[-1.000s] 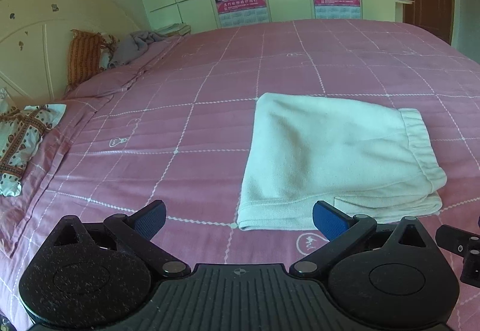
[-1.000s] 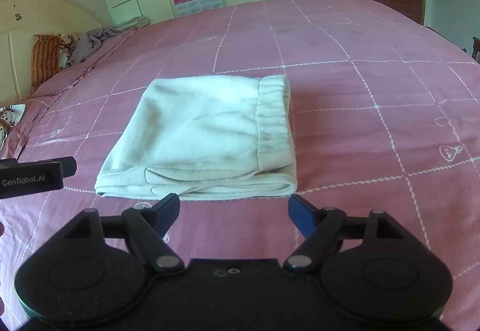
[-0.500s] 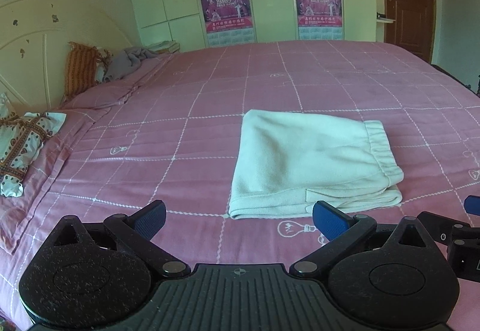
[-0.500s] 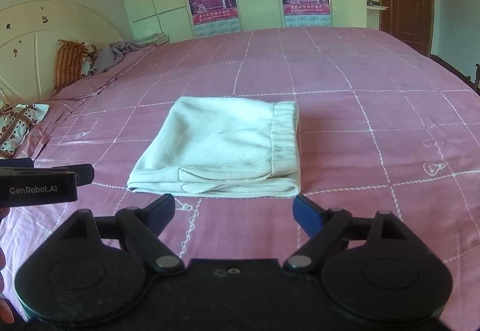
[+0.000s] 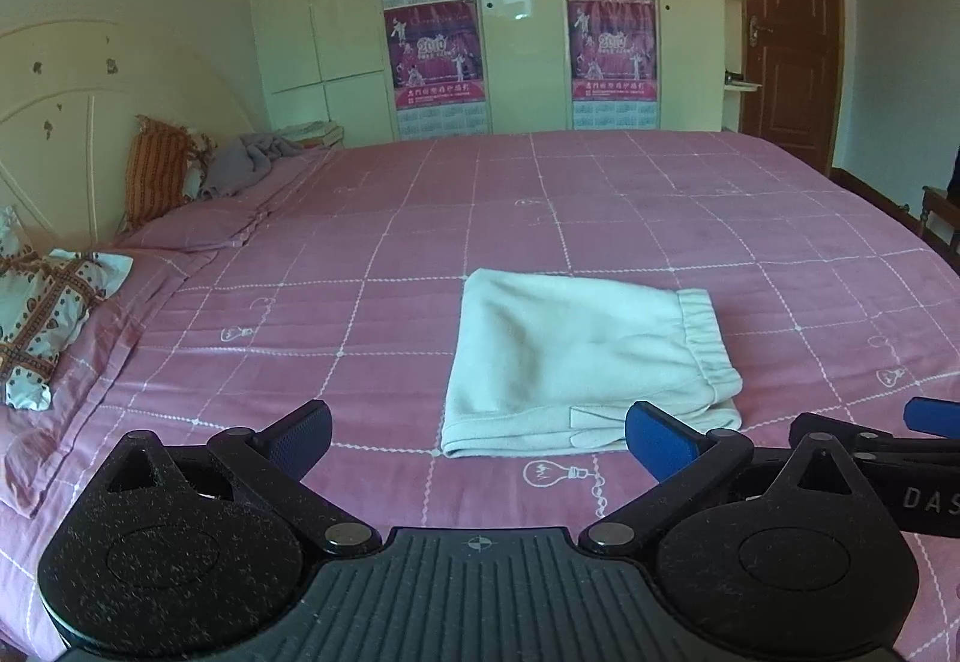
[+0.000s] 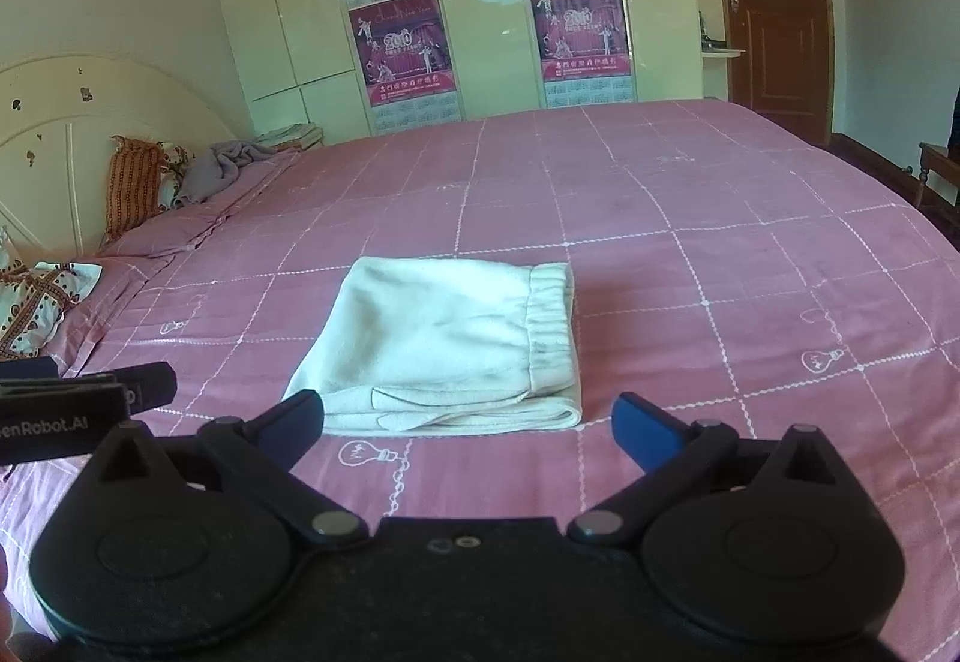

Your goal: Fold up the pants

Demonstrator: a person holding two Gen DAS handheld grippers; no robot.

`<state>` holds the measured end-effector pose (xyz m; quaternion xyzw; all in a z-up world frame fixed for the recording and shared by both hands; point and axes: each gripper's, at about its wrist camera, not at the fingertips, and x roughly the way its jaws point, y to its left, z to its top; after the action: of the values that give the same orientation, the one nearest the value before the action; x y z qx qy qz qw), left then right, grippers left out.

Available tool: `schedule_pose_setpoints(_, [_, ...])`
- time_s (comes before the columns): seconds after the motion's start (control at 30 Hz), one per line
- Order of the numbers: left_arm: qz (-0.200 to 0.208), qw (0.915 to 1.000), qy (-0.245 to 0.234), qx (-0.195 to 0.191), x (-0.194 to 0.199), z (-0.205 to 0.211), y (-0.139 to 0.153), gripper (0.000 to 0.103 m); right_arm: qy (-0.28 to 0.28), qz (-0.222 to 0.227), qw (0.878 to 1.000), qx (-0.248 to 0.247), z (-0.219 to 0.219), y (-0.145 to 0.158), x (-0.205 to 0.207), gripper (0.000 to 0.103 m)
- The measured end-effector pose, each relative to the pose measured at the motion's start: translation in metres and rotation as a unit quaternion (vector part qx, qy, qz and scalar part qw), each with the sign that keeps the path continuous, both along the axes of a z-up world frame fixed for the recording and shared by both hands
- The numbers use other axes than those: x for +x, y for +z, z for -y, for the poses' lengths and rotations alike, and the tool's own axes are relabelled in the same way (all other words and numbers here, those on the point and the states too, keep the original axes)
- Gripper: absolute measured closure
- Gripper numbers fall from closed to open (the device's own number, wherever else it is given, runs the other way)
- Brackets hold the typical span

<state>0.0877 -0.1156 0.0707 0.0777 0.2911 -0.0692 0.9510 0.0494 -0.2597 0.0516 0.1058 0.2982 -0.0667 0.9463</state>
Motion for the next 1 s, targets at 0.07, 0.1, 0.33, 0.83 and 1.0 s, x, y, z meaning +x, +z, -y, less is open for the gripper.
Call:
schedule_pose_setpoints(0.07, [0.009, 0.9999, -0.005, 0.003, -0.012, -0.003, 0.007, 0.0, -0.004, -0.013, 1.0, 0.009, -0.001, 0.002, -0.004, 0.0])
schedule_pose_setpoints(0.1, [0.009, 1.0, -0.002, -0.001, -0.014, -0.005, 0.008, 0.0, -0.007, -0.014, 1.0, 0.014, -0.001, 0.004, -0.007, 0.0])
schedule_pose_setpoints(0.33, [-0.054, 0.9968, 0.034, -0.049, -0.009, -0.016, -0.013, 0.0, 0.002, -0.007, 1.0, -0.014, -0.018, 0.013, -0.02, 0.0])
schedule_pose_setpoints(0.83, [-0.045, 0.998, 0.02, -0.039, -0.036, -0.019, 0.008, 0.0, -0.05, 0.027, 0.995, -0.076, -0.029, 0.04, -0.061, 0.0])
schedule_pose_setpoints(1.0, [-0.041, 0.9982, 0.026, -0.037, -0.038, -0.022, 0.008, 0.0, -0.056, 0.039, 0.994, -0.082, -0.031, 0.044, -0.065, 0.0])
